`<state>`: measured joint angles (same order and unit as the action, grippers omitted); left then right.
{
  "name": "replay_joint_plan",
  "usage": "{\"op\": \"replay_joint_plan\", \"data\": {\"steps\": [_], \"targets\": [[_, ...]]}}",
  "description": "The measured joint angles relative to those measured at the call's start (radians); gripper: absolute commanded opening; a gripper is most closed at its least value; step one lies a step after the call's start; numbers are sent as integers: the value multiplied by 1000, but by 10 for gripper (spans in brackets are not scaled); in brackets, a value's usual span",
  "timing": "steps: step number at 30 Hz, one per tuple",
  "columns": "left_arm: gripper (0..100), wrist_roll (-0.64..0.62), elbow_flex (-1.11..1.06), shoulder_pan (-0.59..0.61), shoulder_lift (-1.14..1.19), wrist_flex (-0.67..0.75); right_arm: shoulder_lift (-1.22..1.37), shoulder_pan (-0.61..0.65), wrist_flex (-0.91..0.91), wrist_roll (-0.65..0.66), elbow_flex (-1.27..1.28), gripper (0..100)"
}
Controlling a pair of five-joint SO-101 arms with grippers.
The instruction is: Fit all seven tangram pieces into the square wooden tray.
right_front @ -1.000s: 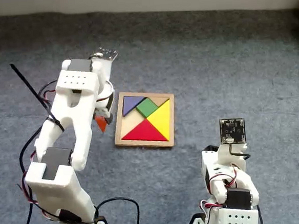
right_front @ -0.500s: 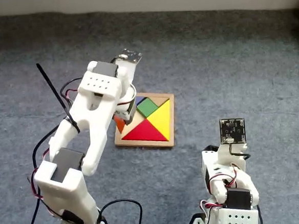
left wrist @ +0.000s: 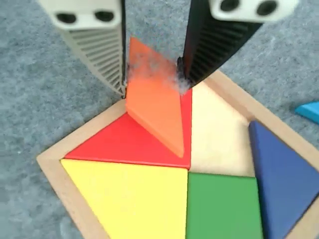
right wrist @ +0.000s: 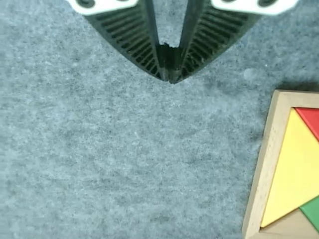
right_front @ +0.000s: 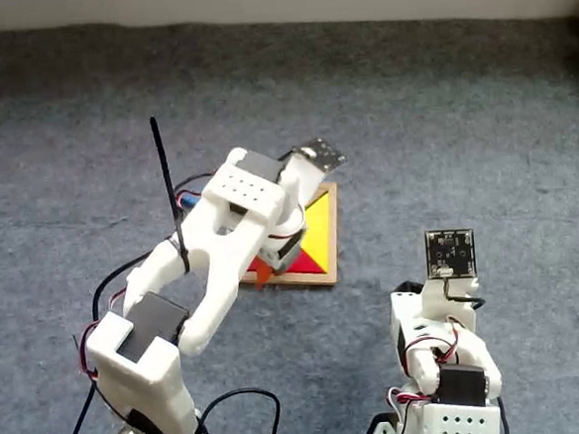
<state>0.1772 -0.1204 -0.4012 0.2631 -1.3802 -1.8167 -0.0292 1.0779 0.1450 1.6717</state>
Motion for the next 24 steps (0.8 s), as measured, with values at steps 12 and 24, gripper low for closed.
{"op": "replay_joint_plan", "data": {"steps": [12,24], "targets": [[218,46,-38,5,0,12,0,0,0,0,0,11],[213,44,-38,2,-12,12,0,0,0,0,0,11]]}}
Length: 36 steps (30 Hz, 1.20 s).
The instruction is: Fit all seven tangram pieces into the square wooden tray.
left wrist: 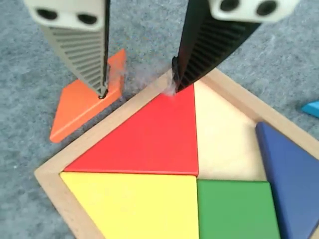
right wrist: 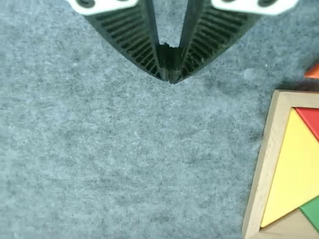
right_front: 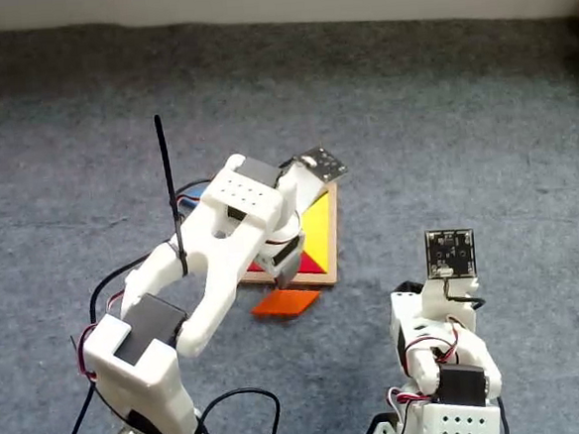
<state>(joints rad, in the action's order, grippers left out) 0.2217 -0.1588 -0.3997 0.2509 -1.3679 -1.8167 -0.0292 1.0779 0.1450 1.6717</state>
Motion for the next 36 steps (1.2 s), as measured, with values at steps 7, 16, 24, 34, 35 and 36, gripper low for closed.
{"op": "replay_joint_plan", "data": {"steps": [7,16,24,34,35,36], "targets": [[181,-18,0,-107,0,-57,0,0,0,0,0,11],[162,-20,-32,-161,0,-63,0,0,0,0,0,11],[162,-23,-210,-166,-28,86,0,0,0,0,0,11],[177,-21,-229,-143,-41,167,0,0,0,0,0,11],[162,-21,-229,-141,-41,170,0,0,0,0,0,11],[150,-21,-229,-141,-41,172,0,0,0,0,0,11]]}}
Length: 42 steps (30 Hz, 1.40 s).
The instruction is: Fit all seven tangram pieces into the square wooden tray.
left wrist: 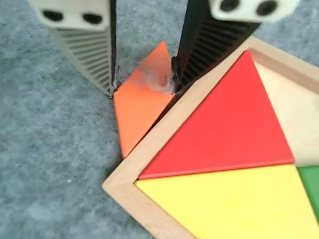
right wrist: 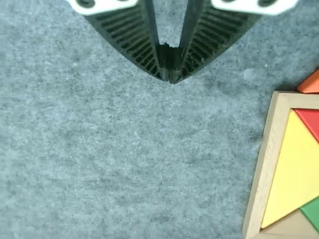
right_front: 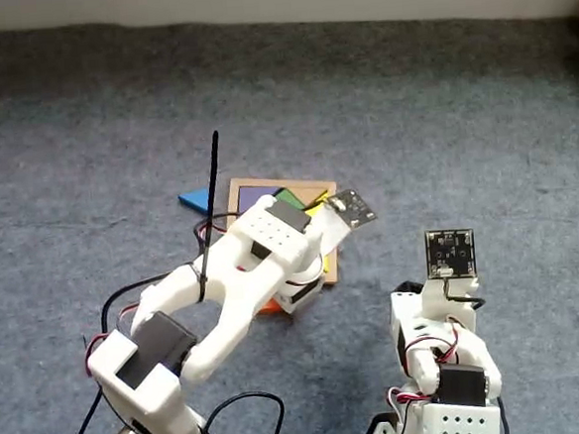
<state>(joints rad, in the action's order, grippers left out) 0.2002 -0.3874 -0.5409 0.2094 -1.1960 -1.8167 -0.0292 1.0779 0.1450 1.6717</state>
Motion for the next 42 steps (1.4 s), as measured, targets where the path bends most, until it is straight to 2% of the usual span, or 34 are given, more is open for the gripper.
{"op": "replay_joint_plan", "data": {"steps": [13,20,28,37,42], "targets": [[162,2,-2,-5,0,0,0,0,0,0,0,11],[213,-80,3,-3,0,3,0,0,0,0,0,11],[213,-86,8,5,6,12,0,0,0,0,0,11],[32,-89,8,-2,3,28,0,0,0,0,0,11],[5,-92,5,0,6,31,0,0,0,0,0,11]]}}
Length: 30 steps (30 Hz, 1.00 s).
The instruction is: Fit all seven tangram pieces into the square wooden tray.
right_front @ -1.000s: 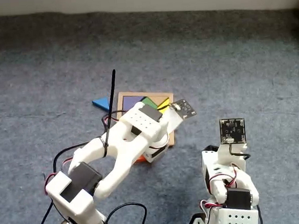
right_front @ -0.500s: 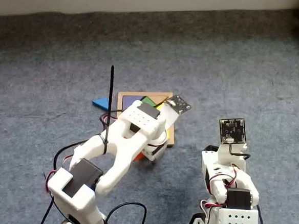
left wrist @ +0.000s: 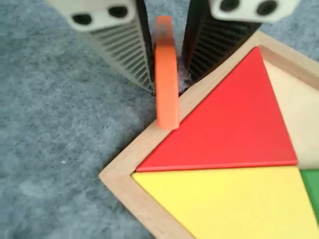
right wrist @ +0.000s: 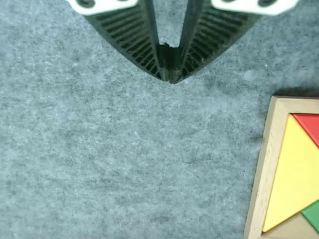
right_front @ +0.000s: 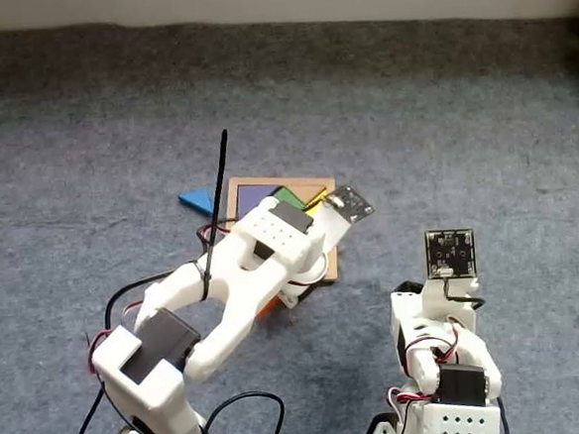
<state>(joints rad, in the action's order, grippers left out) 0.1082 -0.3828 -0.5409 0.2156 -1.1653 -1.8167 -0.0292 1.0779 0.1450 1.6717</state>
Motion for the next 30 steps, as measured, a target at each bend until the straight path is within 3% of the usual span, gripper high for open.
{"op": "replay_joint_plan", "data": {"steps": [10,16,23,30], "targets": [[5,3,0,17,-137,-25,0,0,0,0,0,11],[5,-3,0,132,-272,-17,0,0,0,0,0,11],[8,-52,0,288,-190,97,0,0,0,0,0,11],[43,-52,0,287,-91,167,0,0,0,0,0,11]]}}
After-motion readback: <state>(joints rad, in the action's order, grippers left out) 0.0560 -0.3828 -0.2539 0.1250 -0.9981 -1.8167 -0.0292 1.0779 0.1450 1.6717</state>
